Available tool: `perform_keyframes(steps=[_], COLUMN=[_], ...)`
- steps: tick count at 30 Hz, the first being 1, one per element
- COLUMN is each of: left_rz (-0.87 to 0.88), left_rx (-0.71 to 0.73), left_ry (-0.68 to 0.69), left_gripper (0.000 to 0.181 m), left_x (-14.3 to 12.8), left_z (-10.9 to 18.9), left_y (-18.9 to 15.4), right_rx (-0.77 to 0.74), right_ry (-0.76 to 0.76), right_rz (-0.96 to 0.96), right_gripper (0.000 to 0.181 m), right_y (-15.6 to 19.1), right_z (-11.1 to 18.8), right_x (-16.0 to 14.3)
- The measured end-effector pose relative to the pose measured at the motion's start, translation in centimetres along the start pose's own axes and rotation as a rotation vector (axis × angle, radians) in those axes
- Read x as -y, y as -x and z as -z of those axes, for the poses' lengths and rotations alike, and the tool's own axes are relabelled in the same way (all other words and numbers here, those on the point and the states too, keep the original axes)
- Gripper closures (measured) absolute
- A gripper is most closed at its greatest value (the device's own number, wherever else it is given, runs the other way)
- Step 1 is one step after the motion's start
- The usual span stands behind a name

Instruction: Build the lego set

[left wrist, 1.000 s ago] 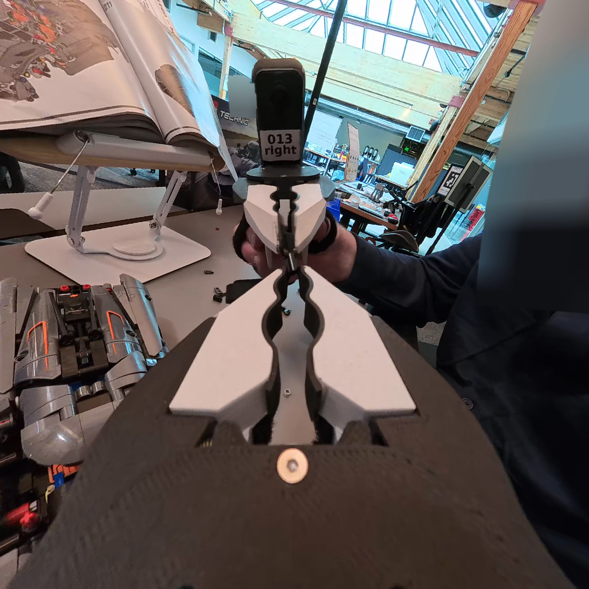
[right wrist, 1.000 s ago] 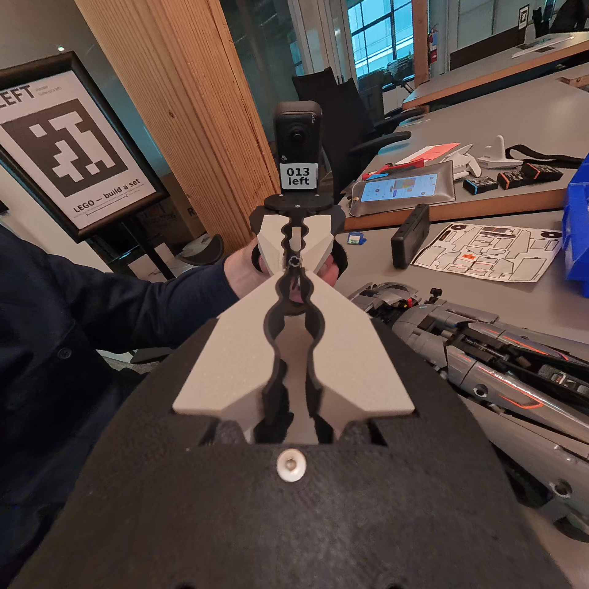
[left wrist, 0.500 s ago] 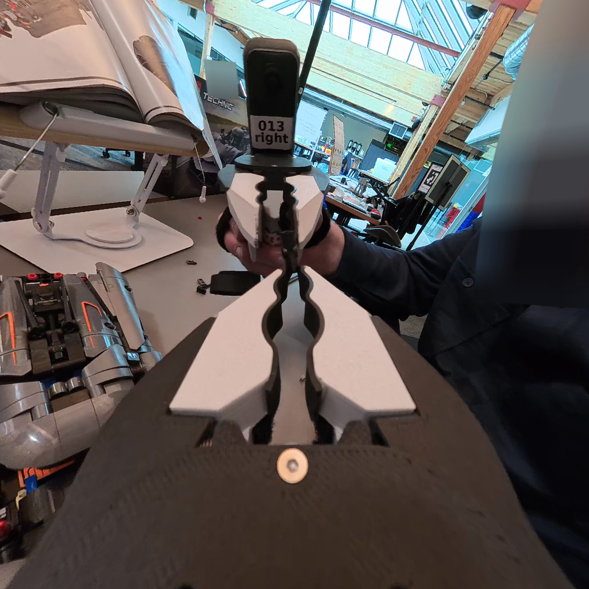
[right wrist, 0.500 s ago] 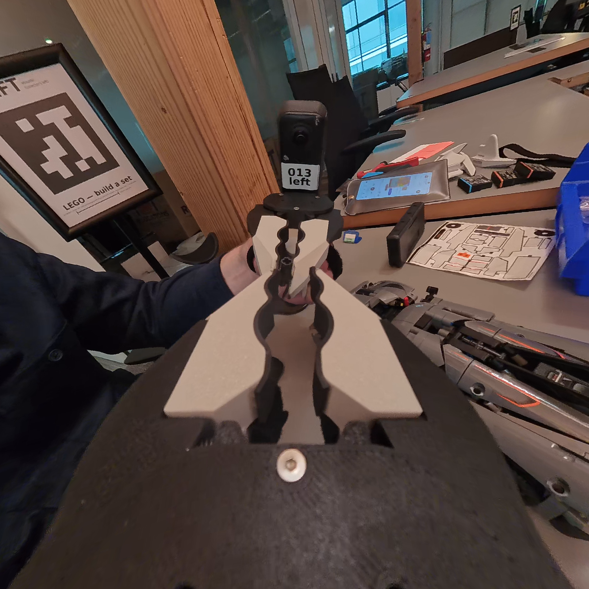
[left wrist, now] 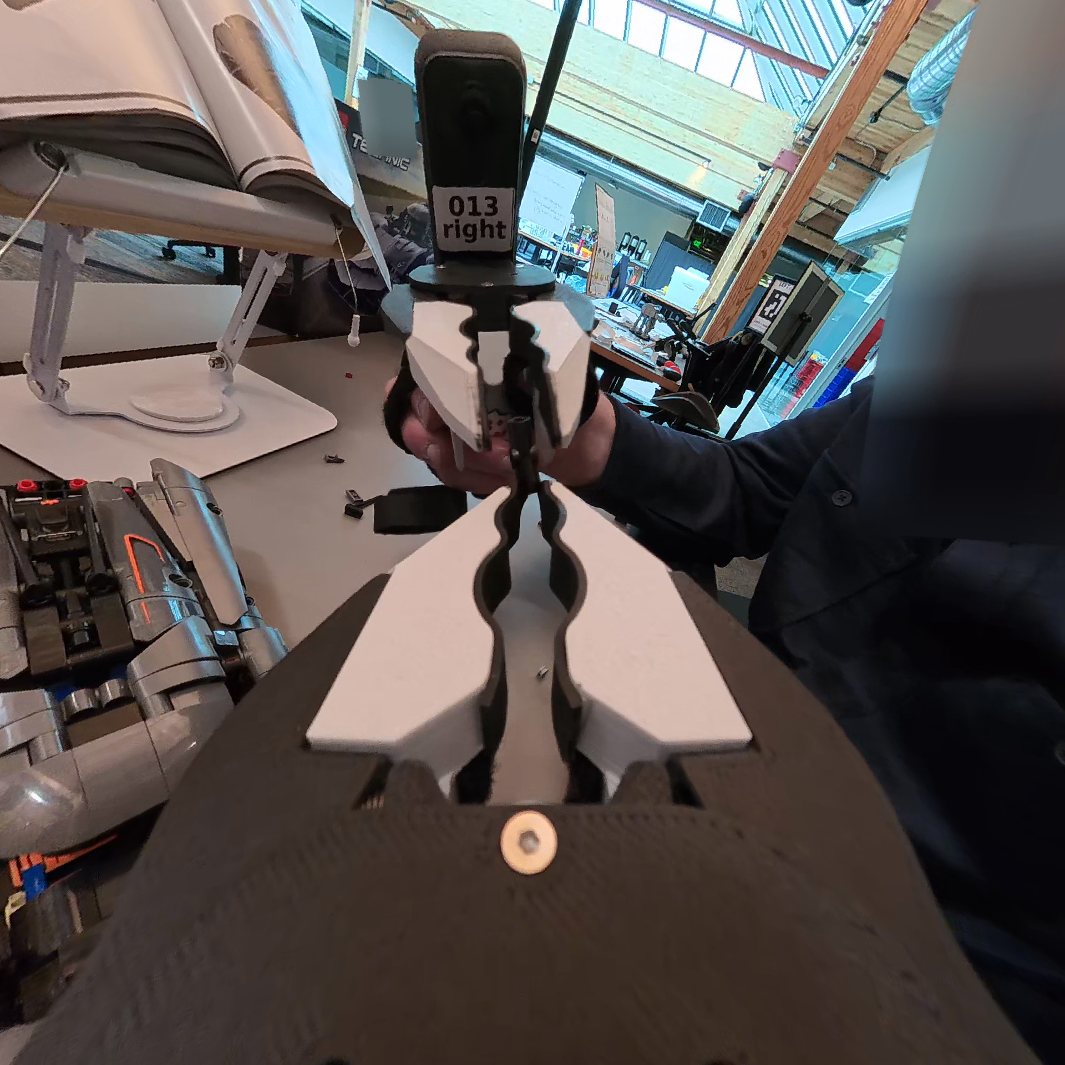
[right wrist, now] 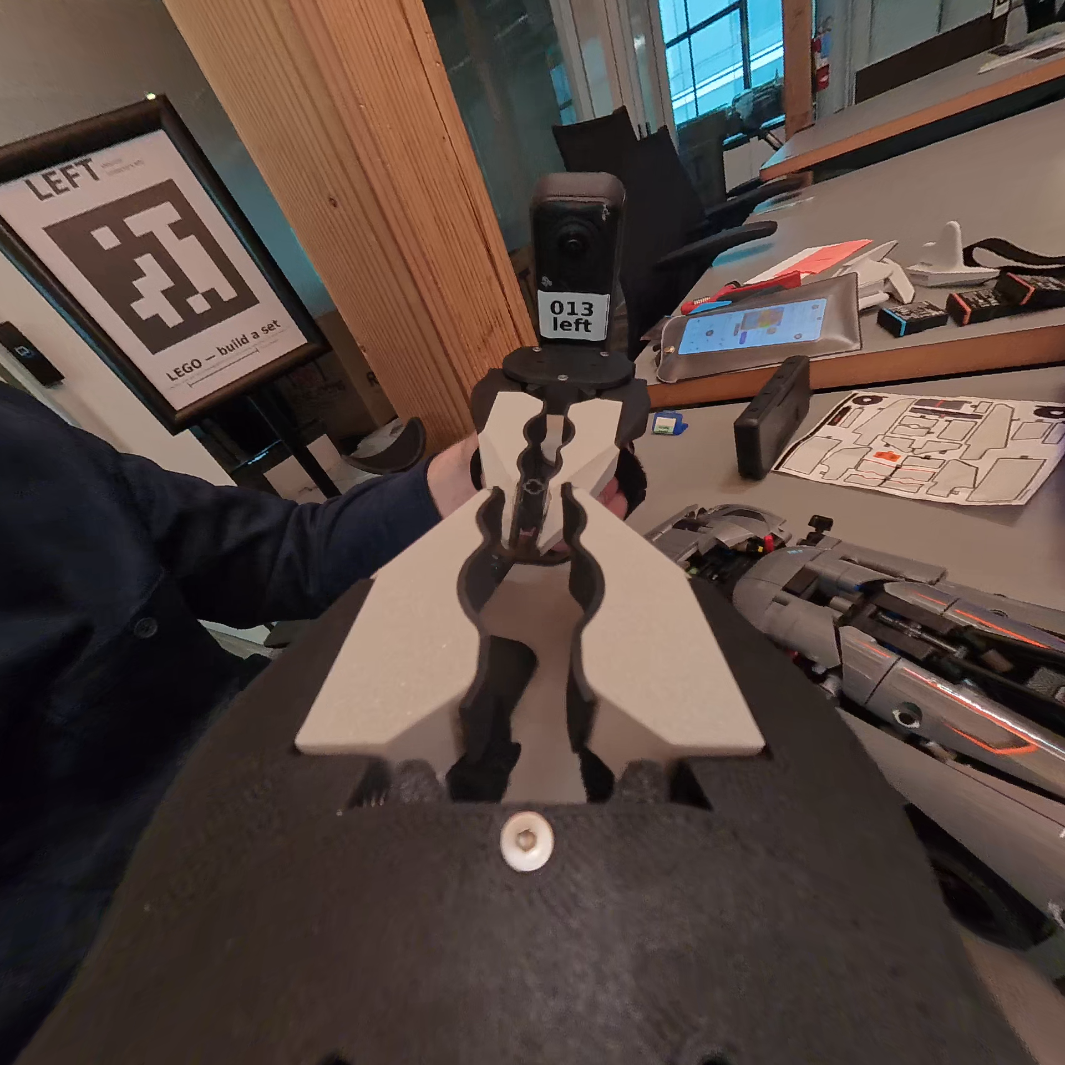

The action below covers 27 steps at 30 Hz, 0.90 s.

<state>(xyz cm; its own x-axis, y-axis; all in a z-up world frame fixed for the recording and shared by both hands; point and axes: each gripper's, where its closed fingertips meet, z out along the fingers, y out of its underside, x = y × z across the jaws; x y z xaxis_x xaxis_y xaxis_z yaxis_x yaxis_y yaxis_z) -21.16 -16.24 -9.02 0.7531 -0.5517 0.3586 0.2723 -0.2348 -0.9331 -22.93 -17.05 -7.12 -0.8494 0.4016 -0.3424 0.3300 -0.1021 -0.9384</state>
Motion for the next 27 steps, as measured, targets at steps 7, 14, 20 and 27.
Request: perform_keyframes(steps=[7, 14, 20, 27], left_rz=[0.000, -0.034, -0.111, 0.080], left_rx=[-0.004, 0.145, 0.635, 0.909], left_ry=[-0.007, -0.009, 0.162, 0.360], left_gripper=[0.177, 0.169, 0.144, 0.135], left_x=[0.0, 0.6, -0.6, -4.6], left_z=[0.0, 1.0, 6.9, 12.9], left_y=[0.0, 1.2, 6.6, 10.8], right_rx=[0.008, -0.035, -0.088, -0.129], right_ry=[0.010, 0.001, 0.018, 0.056], right_rz=[0.001, 0.009, 0.010, 0.010], right_gripper=[0.175, 0.176, 0.176, 0.176], right_y=[0.1, -0.5, -1.6, -2.4], right_z=[0.1, 0.3, 0.7, 0.3], right_x=[-0.2, 0.0, -0.2, -1.3])
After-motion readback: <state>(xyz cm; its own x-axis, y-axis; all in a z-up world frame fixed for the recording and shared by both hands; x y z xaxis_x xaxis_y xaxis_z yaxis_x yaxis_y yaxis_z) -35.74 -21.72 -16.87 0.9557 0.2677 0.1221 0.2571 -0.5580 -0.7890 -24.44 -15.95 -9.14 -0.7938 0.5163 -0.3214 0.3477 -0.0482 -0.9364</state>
